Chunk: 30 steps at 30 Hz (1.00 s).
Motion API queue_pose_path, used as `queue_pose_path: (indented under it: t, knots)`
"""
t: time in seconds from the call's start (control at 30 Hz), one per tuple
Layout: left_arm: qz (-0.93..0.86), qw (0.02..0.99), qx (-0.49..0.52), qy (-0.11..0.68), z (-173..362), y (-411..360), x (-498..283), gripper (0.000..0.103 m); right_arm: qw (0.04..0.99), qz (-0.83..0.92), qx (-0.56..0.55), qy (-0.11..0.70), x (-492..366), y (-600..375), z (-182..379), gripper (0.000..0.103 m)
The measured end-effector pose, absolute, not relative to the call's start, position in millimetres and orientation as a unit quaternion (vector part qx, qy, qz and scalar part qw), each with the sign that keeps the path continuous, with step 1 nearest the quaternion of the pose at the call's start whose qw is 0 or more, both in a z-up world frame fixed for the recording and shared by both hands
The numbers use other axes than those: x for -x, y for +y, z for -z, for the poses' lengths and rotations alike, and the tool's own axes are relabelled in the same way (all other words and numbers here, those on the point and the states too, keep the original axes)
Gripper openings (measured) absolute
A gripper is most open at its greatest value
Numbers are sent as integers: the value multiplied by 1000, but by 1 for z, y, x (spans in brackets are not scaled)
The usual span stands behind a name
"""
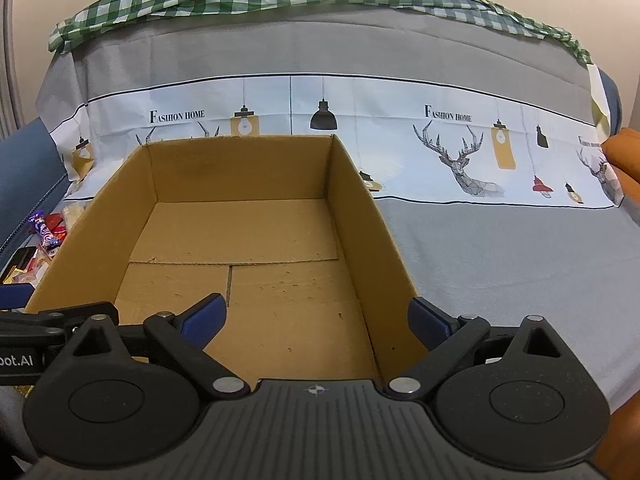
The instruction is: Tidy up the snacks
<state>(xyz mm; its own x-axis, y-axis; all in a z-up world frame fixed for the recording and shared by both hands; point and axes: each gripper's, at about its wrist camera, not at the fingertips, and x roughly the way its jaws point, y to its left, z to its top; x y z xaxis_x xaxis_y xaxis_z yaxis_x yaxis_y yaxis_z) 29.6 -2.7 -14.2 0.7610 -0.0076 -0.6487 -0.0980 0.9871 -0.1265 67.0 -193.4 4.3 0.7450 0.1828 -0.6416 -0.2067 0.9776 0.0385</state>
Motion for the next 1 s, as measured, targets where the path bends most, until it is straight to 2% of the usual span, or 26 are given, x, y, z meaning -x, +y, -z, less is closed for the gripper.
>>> queue_pose_path:
  t: [0.37,0.83,1.0]
  knots:
    - [-24,935,78,345,14,-2,-30,103,934,-106,17,340,-67,-190,-5,89]
    - [-24,936,79,341,13,-2,-29,103,934,-110,13,340,-65,-188,-3,87]
    - [-20,946,65,317,6,-7,-23,103,933,-114,12,340,-66,-189,-3,84]
